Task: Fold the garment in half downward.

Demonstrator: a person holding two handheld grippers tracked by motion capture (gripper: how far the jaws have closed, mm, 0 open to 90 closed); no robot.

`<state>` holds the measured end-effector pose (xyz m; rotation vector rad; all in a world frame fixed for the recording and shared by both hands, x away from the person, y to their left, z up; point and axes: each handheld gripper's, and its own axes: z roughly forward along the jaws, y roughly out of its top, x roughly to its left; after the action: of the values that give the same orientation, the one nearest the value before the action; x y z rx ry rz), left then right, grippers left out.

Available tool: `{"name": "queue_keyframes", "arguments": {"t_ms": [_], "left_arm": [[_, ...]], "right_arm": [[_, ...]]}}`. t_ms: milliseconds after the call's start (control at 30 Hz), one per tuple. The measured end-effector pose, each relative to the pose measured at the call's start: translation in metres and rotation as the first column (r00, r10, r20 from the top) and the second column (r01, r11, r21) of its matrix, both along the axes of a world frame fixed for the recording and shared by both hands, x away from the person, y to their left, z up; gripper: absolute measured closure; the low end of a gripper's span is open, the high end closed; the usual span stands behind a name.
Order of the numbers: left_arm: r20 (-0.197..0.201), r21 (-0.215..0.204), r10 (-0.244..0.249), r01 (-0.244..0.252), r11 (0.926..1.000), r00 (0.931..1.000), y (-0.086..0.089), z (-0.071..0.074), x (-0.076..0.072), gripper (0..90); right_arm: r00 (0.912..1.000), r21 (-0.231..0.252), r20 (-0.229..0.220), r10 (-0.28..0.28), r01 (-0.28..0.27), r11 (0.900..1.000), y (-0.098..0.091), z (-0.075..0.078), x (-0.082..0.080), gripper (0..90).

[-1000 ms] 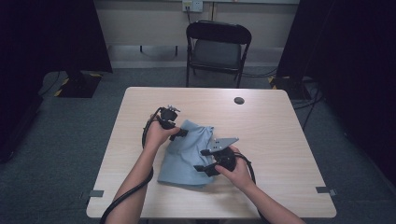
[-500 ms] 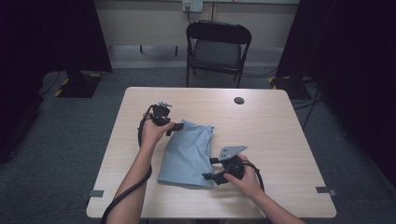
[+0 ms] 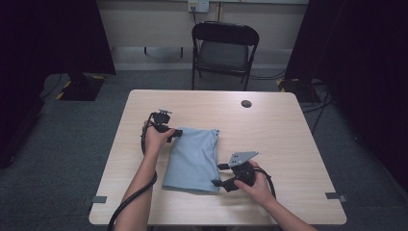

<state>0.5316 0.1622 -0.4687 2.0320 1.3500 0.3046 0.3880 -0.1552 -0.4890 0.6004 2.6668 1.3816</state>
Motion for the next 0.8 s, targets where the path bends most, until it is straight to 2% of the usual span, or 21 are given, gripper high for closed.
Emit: {"name": "queue_keyframes", "arguments": {"t_ms": [33,200,267,367,433,533,600,667,800], "left_arm": [[0.005,-0.003,0.002,-0.002,1.0,1.0,0.002,0.003,-0.002,28.4],[0.023,-0.005,-0.056,0.056,0.9984,0.9981,0.011,0.015,-0.017,26.9],[0.03,-0.016,-0.051,0.052,0.9985,0.9982,0.014,0.017,-0.02,26.2],[0.042,-0.027,-0.076,0.077,0.9967,0.9963,0.021,0.017,-0.029,25.6],[0.064,-0.023,-0.117,0.119,0.9926,0.9911,0.025,0.015,-0.035,25.4],[0.071,-0.031,-0.142,0.145,0.989,0.9873,0.029,0.014,-0.043,24.6],[0.072,-0.032,-0.16,0.162,0.9862,0.9845,0.031,0.013,-0.048,24.3],[0.076,-0.029,-0.175,0.177,0.9838,0.9817,0.032,0.012,-0.052,24.3],[0.098,-0.032,-0.197,0.201,0.979,0.9754,0.033,0.013,-0.064,24.2]], "right_arm": [[1.0,0.0,0.006,-0.004,0.004,1.0,-0.003,0.001,0.0,29.3],[0.9995,0.011,0.01,-0.029,0.029,0.9995,-0.016,0.004,-0.001,24.7],[0.9994,0.006,0.009,-0.033,0.033,0.9994,-0.019,0.004,-0.001,24.6],[0.9984,-0.011,0.012,-0.055,0.056,0.9984,-0.026,0.002,0.0,22.7],[0.998,-0.005,0.008,-0.063,0.063,0.998,-0.03,0.002,0.001,21.3],[0.997,-0.003,0.005,-0.078,0.078,0.997,-0.035,0.003,0.002,19.5],[0.997,-0.013,0.022,-0.075,0.075,0.9971,-0.037,0.003,0.003,16.9],[0.9974,-0.008,0.02,-0.069,0.069,0.9976,-0.04,0.004,0.003,15.2],[0.9966,-0.017,0.019,-0.081,0.081,0.9966,-0.044,0.005,0.004,14.9]]}}
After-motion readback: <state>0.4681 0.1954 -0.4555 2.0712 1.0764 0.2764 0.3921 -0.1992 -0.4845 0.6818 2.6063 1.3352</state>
